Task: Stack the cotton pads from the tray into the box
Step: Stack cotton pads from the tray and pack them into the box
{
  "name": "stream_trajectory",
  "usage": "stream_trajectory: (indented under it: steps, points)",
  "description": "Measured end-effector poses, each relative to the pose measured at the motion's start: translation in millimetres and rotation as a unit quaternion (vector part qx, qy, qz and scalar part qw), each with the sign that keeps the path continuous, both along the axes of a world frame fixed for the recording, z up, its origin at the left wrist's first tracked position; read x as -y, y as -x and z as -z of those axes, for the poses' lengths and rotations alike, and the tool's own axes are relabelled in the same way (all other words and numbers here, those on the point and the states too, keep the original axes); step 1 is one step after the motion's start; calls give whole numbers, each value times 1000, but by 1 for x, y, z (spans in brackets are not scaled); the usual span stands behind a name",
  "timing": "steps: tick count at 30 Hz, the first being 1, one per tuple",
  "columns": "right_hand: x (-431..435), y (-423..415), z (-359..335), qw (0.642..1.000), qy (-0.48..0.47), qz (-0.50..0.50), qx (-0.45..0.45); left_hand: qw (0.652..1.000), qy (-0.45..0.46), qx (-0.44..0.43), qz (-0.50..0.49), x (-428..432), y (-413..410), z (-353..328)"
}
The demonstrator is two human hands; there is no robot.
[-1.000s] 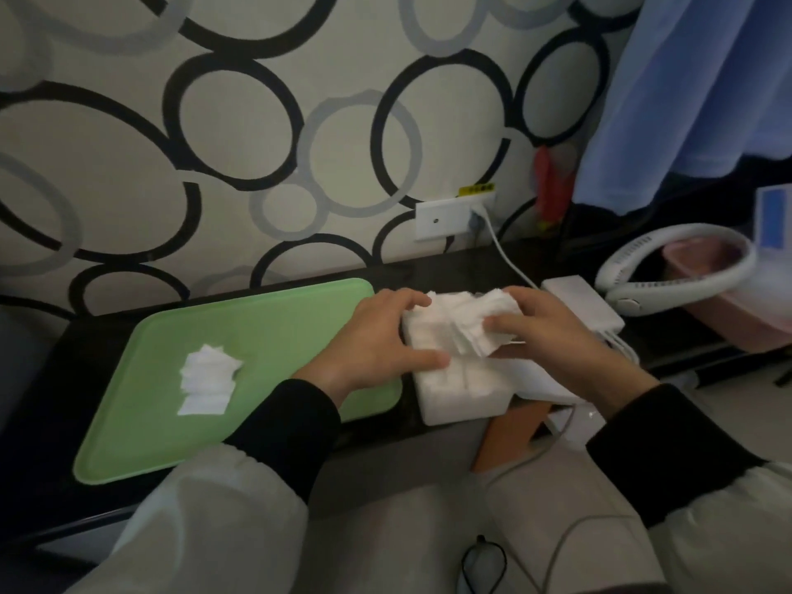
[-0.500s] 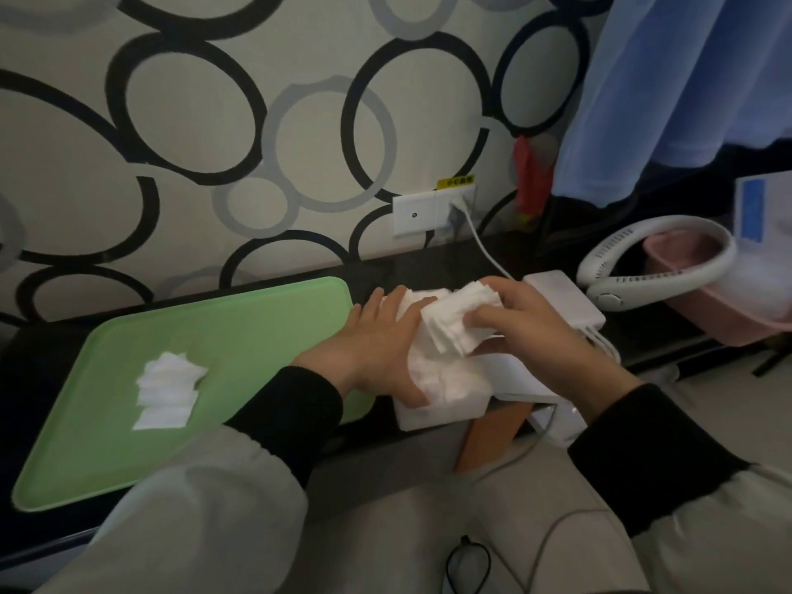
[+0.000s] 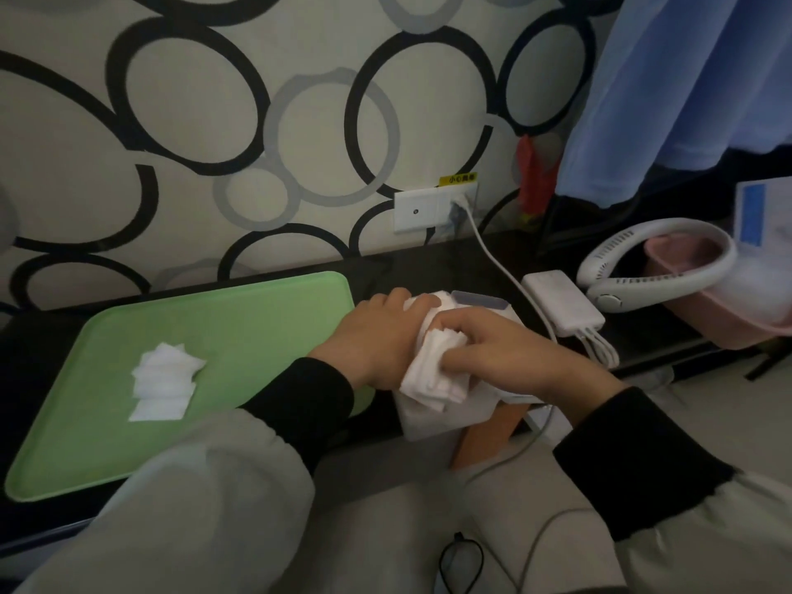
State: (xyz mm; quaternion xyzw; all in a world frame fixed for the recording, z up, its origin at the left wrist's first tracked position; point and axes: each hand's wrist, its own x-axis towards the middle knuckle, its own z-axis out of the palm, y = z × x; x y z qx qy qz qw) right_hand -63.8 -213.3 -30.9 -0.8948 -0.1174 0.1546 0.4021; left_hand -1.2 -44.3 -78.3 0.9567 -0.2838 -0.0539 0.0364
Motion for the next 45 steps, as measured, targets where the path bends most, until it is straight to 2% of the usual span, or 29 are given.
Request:
stream_trajectory:
  steps: [9, 16, 23, 28, 30, 34, 36, 40, 42, 45]
  points:
    - [-6, 1, 6, 982, 163, -68, 69, 999, 31, 3, -14, -3, -2, -1]
    - [-13, 7, 0, 957, 268, -109, -2, 998, 49, -17, -32, -5, 0, 1]
    - [-29, 10, 2, 945, 307, -111, 13, 998, 62, -7, -30, -8, -2, 4]
    - [-30, 13, 0, 920, 377, -107, 5, 996, 74, -33, -35, -8, -2, 6]
    - [-29, 11, -5, 921, 371, -121, -25, 995, 81, -44, -33, -9, -1, 4]
    - [-16, 11, -13, 944, 280, -150, -91, 995, 77, -53, -29, -11, 0, 3]
    - [-13, 12, -12, 947, 275, -143, -77, 995, 77, -55, -27, -11, 0, 4]
    - [-8, 5, 3, 966, 235, -103, 6, 995, 73, -61, -32, -10, -2, 4]
    - [-11, 5, 8, 964, 255, -73, 24, 995, 73, -64, -36, -10, -3, 5]
    - [-24, 6, 14, 935, 348, -52, 30, 994, 73, -66, -41, -9, -4, 7]
